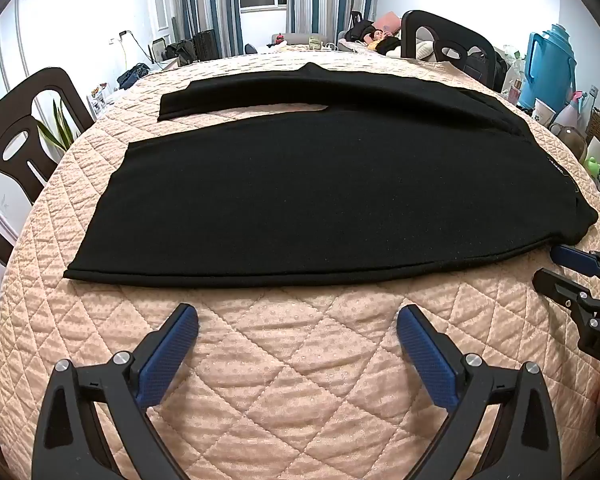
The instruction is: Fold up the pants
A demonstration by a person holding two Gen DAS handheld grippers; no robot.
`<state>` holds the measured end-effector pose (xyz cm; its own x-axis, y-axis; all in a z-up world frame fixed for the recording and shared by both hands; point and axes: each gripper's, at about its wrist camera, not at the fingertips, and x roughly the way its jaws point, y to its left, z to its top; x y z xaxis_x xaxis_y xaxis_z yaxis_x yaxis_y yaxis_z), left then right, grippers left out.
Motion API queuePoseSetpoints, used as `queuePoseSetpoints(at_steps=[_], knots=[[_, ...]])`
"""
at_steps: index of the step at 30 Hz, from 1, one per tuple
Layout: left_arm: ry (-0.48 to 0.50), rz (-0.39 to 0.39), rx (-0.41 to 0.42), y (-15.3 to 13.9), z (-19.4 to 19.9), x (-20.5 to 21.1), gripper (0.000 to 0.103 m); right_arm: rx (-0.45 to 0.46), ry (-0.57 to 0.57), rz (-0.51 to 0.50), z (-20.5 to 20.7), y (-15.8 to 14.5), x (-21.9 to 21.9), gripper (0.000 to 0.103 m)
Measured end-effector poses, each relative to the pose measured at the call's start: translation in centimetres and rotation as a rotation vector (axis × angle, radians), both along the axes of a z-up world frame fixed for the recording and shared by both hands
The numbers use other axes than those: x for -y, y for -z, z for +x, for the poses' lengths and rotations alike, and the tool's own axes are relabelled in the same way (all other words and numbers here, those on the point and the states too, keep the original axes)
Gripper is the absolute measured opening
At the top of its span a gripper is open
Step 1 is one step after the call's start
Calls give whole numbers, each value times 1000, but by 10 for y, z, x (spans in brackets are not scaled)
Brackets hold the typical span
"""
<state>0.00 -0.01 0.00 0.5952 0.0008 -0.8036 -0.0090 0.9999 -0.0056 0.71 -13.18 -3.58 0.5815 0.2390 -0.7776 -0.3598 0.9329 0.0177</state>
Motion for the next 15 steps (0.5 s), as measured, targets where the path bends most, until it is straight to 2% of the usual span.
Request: queuePoseSetpoints(at_steps=[15], knots=[[0,1,0,0,0,0,102,-2,-3,1,0,0,1,55]])
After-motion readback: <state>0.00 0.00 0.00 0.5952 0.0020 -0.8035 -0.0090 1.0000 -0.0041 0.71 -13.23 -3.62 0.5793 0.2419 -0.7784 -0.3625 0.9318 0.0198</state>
